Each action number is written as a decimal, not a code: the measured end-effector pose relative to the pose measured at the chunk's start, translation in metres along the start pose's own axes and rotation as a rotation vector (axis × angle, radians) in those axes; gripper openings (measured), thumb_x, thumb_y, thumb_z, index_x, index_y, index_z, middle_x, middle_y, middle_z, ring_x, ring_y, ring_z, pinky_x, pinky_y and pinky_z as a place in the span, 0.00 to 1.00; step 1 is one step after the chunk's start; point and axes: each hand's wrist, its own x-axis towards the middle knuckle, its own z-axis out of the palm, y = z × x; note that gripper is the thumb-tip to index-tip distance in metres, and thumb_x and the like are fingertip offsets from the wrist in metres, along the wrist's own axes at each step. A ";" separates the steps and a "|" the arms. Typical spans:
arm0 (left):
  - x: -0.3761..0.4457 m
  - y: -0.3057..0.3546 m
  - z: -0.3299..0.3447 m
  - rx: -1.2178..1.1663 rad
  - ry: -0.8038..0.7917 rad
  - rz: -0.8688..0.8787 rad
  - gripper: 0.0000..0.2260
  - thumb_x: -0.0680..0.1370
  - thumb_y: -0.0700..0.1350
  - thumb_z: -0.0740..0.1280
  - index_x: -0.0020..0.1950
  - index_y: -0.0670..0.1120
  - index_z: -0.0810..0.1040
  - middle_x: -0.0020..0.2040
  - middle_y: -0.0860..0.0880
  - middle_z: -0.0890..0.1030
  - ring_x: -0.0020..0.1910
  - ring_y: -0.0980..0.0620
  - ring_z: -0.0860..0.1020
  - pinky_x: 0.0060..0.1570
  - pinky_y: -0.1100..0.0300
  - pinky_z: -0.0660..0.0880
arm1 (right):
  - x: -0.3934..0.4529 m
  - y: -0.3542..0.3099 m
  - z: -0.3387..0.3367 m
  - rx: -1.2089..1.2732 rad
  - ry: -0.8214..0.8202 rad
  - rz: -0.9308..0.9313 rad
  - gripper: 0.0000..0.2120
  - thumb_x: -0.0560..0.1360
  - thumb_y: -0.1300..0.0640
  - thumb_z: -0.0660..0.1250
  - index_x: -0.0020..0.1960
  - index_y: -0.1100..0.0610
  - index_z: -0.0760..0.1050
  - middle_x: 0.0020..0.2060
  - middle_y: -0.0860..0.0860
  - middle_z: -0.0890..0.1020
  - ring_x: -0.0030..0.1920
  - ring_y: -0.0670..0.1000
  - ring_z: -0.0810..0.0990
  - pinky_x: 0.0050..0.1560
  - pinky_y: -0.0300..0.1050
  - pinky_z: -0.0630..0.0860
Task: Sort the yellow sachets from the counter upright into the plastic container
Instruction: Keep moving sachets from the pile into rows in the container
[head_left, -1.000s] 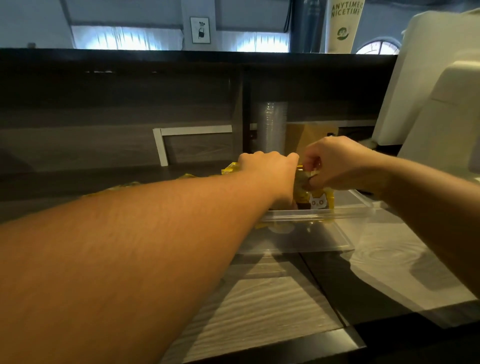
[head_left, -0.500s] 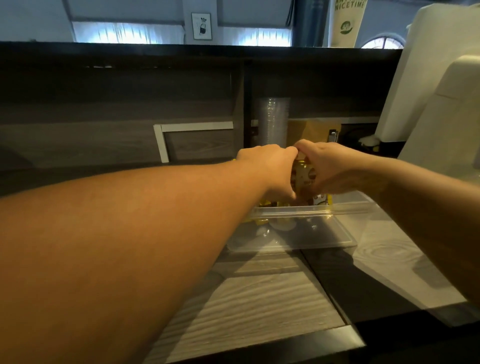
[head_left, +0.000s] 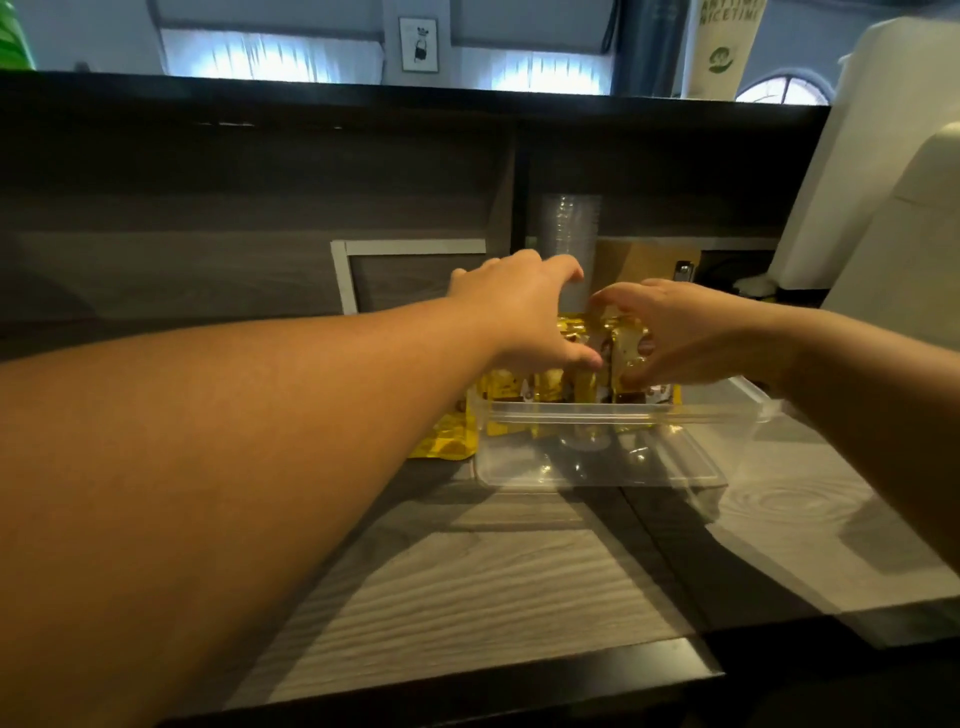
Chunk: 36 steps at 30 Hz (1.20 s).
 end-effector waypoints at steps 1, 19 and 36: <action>-0.005 -0.006 -0.006 -0.040 0.032 -0.019 0.39 0.67 0.71 0.70 0.74 0.58 0.64 0.70 0.50 0.71 0.68 0.45 0.71 0.64 0.40 0.71 | -0.002 -0.005 -0.005 0.002 0.030 -0.014 0.43 0.67 0.47 0.78 0.75 0.49 0.60 0.67 0.52 0.72 0.64 0.54 0.72 0.58 0.43 0.69; -0.161 -0.168 -0.020 -0.126 0.190 -0.459 0.21 0.75 0.50 0.72 0.68 0.54 0.73 0.68 0.51 0.68 0.64 0.49 0.73 0.59 0.53 0.74 | 0.015 -0.236 0.022 0.258 0.046 -0.352 0.32 0.74 0.49 0.71 0.74 0.46 0.63 0.76 0.52 0.61 0.76 0.55 0.59 0.71 0.49 0.62; -0.182 -0.188 0.010 -0.008 -0.136 -0.410 0.37 0.74 0.65 0.65 0.79 0.59 0.55 0.80 0.57 0.55 0.80 0.50 0.51 0.74 0.35 0.53 | 0.019 -0.252 0.061 0.227 -0.055 -0.277 0.39 0.74 0.42 0.69 0.78 0.44 0.52 0.77 0.46 0.61 0.77 0.52 0.57 0.74 0.48 0.55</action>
